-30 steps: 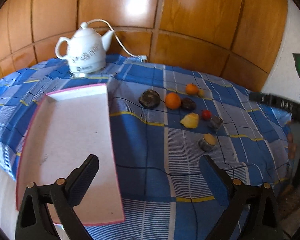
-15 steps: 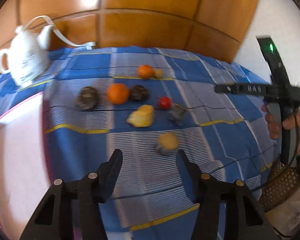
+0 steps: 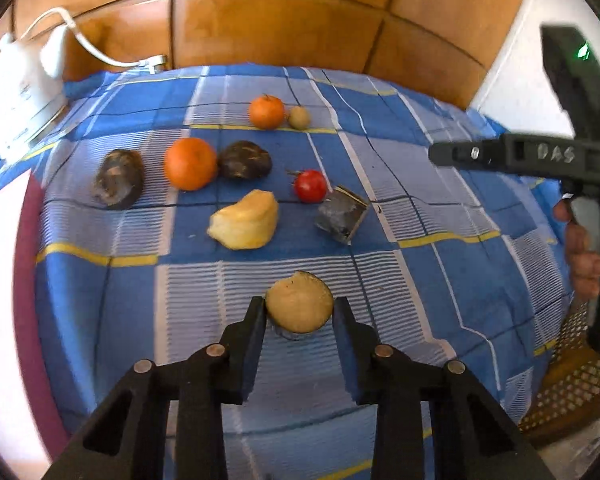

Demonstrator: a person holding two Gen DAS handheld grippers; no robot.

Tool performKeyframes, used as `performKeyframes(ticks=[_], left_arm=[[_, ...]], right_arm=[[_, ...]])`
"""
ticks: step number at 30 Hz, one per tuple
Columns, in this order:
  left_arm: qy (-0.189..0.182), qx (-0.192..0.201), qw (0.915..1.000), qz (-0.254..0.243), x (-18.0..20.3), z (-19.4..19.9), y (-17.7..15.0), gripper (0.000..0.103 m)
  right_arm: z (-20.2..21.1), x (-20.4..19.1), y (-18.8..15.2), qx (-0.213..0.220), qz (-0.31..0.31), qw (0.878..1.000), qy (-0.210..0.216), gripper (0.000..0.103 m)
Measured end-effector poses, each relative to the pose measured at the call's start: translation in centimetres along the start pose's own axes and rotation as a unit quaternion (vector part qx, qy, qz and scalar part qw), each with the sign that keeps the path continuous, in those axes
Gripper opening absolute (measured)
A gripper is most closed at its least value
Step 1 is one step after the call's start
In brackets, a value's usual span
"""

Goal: Organize fruits
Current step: 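Carry the muffin into the pink-rimmed tray with the left tool while the right tool grasps the red cherry tomato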

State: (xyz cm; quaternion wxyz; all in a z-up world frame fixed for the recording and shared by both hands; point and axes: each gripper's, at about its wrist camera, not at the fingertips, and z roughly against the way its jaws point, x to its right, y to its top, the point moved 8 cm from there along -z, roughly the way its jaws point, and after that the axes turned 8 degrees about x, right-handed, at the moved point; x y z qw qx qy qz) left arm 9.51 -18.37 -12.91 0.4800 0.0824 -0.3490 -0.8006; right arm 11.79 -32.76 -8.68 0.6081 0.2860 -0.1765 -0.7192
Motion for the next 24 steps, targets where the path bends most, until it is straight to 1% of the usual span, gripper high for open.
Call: performKeyframes(ticks=[2, 6, 9, 12, 16, 19, 24], left_arm=[[0.003, 0.011, 0.9999, 0.012, -1.0, 1.3, -0.2, 0.034], [0.015, 0.039, 0.9985, 0.036, -3.2, 4.2, -0.3, 0.034], [0.027, 0.061, 0.996, 0.058, -5.3, 6.3, -0.1, 0.034], [0.044, 0.082, 0.9926, 0.078, -7.8, 8.3, 0.1, 0.034], [0.079, 0.1, 0.9856, 0.111, -12.2, 10.2, 0.5, 0.034], [0.11, 0.103, 0.9777, 0.147, -16.1, 11.1, 0.7, 0.034], [0.165, 0.098, 0.9652, 0.178, -21.6, 11.5, 0.1, 0.034]], right_arm=[[0.0, -0.8, -0.2, -0.002, 0.016, 1.0, 0.007, 0.047], [-0.5, -2.8, -1.0, -0.012, 0.054, 0.998, 0.023, 0.041], [-0.6, -4.3, -1.5, -0.016, 0.07, 0.997, 0.034, 0.038], [-0.8, -5.8, -1.3, -0.014, 0.076, 0.996, 0.045, 0.038], [-2.5, -7.6, -0.8, -0.021, 0.08, 0.995, 0.046, 0.038], [-4.2, -8.5, -0.5, -0.03, 0.099, 0.994, 0.033, 0.038], [-7.2, -8.6, -0.4, -0.059, 0.126, 0.99, 0.003, 0.038]])
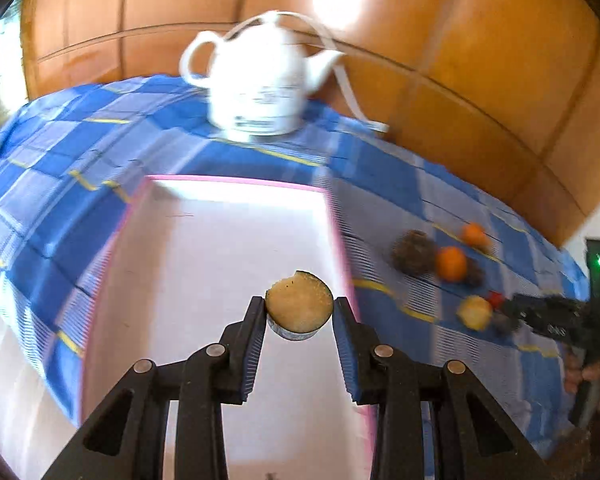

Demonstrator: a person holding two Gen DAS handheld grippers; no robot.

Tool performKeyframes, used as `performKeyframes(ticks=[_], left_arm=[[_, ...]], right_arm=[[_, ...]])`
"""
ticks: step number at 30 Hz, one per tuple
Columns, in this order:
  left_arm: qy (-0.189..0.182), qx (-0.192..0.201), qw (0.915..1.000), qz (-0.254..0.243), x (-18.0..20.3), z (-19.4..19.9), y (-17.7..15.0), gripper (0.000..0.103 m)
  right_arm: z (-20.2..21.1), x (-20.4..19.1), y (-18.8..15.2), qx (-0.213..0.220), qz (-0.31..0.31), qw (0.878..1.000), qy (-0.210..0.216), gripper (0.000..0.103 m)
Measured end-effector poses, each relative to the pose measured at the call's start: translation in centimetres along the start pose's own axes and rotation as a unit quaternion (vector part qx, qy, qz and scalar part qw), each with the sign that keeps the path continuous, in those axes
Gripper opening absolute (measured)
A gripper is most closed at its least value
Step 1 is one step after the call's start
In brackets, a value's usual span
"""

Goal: Organize fruits
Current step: 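Carry the muffin into the pink-rimmed tray with the left tool while the right tool grasps the red cherry tomato, then carry the cherry tomato into the tray with the right tool and open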

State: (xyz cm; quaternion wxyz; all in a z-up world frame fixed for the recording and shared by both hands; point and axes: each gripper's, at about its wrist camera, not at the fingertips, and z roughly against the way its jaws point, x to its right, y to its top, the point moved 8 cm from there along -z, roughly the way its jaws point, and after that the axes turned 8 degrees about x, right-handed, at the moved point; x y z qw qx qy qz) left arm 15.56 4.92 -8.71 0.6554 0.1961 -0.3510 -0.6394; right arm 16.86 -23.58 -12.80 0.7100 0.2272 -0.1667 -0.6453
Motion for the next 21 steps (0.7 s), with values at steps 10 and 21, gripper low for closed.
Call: performKeyframes(ticks=[10, 21], left_arm=[[0.092, -0.005, 0.9955, 0.023, -7.2, -3.8, 1.6, 0.035], [0.11, 0.034, 0.9928, 0.035, -6.7, 0.7, 0.3, 0.057]], right_arm=[[-1.9, -0.4, -0.1, -0.024, 0.031, 0.999, -0.024, 0.026], [-0.7, -0.6, 1.6, 0.015, 0.001, 1.0, -0.028, 0.026]])
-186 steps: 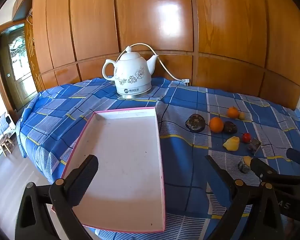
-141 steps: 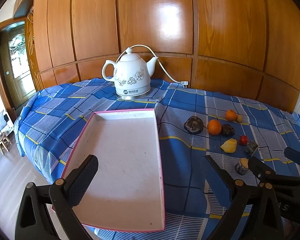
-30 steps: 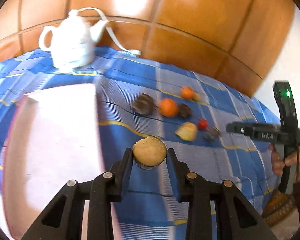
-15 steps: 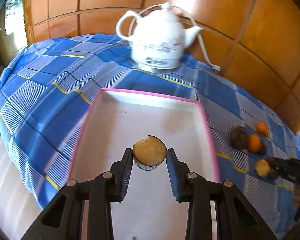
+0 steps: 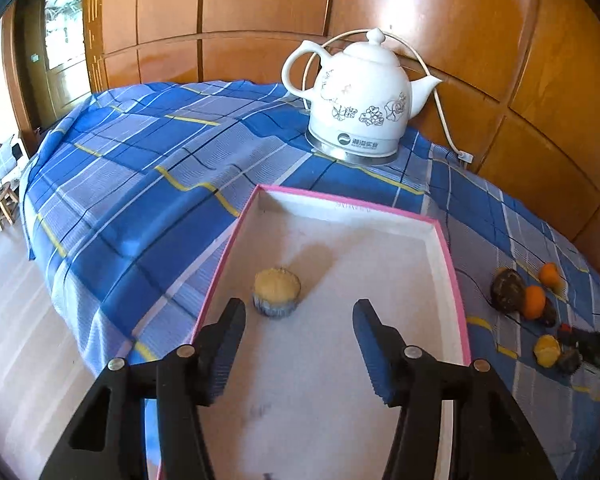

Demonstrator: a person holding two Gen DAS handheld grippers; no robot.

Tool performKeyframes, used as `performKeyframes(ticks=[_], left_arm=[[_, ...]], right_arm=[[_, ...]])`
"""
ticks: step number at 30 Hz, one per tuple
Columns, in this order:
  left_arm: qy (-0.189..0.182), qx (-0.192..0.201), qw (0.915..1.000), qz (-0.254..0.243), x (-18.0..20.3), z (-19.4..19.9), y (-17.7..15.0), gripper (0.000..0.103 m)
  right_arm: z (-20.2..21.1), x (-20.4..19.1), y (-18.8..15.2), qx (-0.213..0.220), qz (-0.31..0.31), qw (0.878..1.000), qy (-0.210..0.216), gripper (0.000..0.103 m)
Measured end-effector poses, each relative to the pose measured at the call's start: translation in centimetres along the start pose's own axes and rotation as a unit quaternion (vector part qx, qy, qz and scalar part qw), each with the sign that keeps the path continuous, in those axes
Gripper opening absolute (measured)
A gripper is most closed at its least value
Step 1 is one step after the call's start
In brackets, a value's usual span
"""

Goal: Organize fruits
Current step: 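Carry the cherry tomato into the tray with the right tool and open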

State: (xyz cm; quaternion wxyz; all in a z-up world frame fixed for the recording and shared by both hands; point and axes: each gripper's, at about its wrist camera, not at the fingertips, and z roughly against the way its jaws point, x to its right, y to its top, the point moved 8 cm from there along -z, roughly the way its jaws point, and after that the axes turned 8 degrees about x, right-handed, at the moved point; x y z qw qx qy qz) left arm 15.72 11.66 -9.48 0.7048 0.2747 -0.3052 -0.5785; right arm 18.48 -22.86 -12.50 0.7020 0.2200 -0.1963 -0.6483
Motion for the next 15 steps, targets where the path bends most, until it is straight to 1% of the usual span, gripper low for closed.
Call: performKeyframes(ticks=[5, 8, 11, 15], left_arm=[[-0.004, -0.007, 1.0, 0.004, 0.5, 1.8, -1.9, 0.057], [-0.003, -0.01, 0.9999, 0.001, 0.7, 2.7, -3.0, 0.057], [-0.002, -0.004, 1.0, -0.005, 0.8, 3.6, -3.6, 0.057], [-0.006, 0.002, 1.0, -0.001, 0.7, 4.5, -3.9, 0.063]], right_arm=[[2.3, -1.7, 1.7, 0.042, -0.003, 0.999, 0.01, 0.026], [3.5, -4.0, 2.2, 0.056, 0.004, 0.998, 0.04, 0.026], [4.3, -7.4, 2.2, 0.06, 0.021, 0.995, 0.076, 0.026], [4.5, -12.5, 1.5, 0.051, 0.043, 0.99, 0.127, 0.026]])
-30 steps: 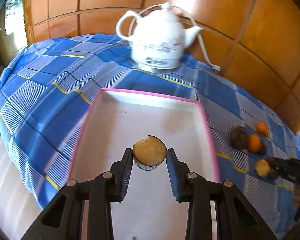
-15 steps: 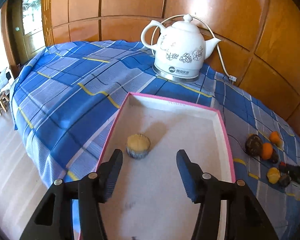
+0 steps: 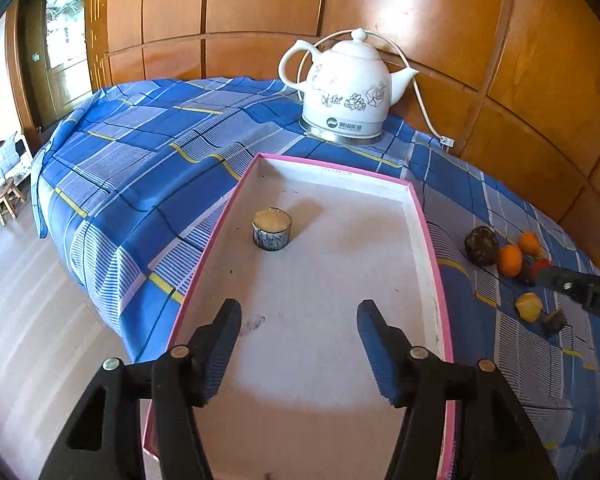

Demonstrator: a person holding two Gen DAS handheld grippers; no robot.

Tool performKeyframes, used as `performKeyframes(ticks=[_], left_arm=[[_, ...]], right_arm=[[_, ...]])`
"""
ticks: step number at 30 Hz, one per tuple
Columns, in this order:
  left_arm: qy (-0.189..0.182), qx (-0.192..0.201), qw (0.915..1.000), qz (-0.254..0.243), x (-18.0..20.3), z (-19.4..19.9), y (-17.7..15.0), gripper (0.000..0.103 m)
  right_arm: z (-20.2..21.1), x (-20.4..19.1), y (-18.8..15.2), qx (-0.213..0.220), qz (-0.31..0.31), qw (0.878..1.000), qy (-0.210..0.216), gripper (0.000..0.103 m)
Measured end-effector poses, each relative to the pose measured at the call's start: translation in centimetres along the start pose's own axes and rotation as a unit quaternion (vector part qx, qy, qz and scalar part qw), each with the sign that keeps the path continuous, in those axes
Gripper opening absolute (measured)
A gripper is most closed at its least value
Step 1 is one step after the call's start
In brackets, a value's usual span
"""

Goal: Organize fruits
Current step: 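Carry the cherry tomato into the tray with the right tool and open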

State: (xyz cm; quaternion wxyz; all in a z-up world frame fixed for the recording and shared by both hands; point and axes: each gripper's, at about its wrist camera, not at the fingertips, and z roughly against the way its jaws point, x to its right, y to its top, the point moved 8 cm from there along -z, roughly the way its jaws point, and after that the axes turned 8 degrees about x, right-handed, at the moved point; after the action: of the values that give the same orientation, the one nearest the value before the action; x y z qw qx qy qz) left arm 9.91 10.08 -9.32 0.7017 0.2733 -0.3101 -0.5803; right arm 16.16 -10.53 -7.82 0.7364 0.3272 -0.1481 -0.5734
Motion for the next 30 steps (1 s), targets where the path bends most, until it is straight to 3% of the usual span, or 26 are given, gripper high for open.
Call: performKeyframes(ticks=[7, 12, 24, 30], left_arm=[[0.001, 0.004, 0.9999, 0.009, -0.6, 0.9, -0.6, 0.068], [-0.001, 0.003, 0.9998, 0.019, -1.2, 1.0, -0.9, 0.071], [-0.013, -0.014, 0.9994, 0.028, -1.5, 0.7, -1.6, 0.071], [-0.019, -0.016, 0.9993, 0.029, -1.3, 0.6, -1.7, 0.071]], right_arm=[[-2.7, -7.2, -0.1, -0.027, 0.025, 0.997, 0.07, 0.026], [-4.6, -10.3, 0.6, -0.04, 0.042, 0.995, 0.084, 0.026], [-8.8, -12.4, 3.5, -0.044, 0.039, 0.995, 0.075, 0.027], [-7.4, -11.5, 2.9, -0.036, 0.031, 0.996, 0.073, 0.03]])
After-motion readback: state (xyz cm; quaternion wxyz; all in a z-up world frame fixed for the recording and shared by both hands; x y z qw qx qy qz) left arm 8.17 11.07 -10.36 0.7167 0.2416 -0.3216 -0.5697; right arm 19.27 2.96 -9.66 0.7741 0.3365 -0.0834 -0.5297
